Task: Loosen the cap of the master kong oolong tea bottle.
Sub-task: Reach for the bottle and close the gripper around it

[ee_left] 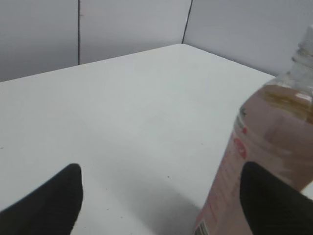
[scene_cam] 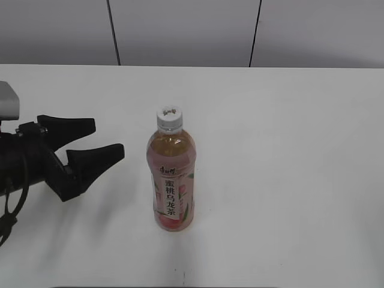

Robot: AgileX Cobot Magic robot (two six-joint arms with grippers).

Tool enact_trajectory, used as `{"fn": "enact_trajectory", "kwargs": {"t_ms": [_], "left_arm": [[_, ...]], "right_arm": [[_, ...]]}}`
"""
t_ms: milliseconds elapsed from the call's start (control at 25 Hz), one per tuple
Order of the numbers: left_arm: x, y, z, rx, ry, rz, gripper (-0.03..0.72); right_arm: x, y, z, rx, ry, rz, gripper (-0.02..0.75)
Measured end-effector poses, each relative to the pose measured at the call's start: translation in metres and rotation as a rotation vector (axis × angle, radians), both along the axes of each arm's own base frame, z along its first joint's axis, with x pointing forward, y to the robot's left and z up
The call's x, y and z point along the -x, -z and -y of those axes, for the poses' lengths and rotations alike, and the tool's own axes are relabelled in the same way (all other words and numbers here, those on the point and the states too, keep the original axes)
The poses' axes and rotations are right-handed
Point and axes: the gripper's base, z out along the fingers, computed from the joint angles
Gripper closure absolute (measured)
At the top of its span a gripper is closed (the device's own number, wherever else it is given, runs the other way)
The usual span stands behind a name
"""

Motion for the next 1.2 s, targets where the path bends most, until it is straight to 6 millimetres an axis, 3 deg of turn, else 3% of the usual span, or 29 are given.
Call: {"fn": "enact_trajectory", "kwargs": {"t_ms": [360, 600, 1200], "left_arm": [[0.013, 0.003, 0.01, -0.036, 0.168, -0.003, 0.095], [0.022, 0.003, 0.027, -0.038, 0.257, -0.001, 0.095], [0.022, -0.005, 0.058, 0.027, 0.22, 0.011, 0.095]], "right_arm": [[0.0, 0.0, 0.0, 0.0, 0.0, 0.0, 0.172], [0.0, 0.0, 0.0, 0.0, 0.0, 0.0, 0.172], [0.0, 0.0, 0.0, -0.001, 0.0, 0.0, 0.172]]}}
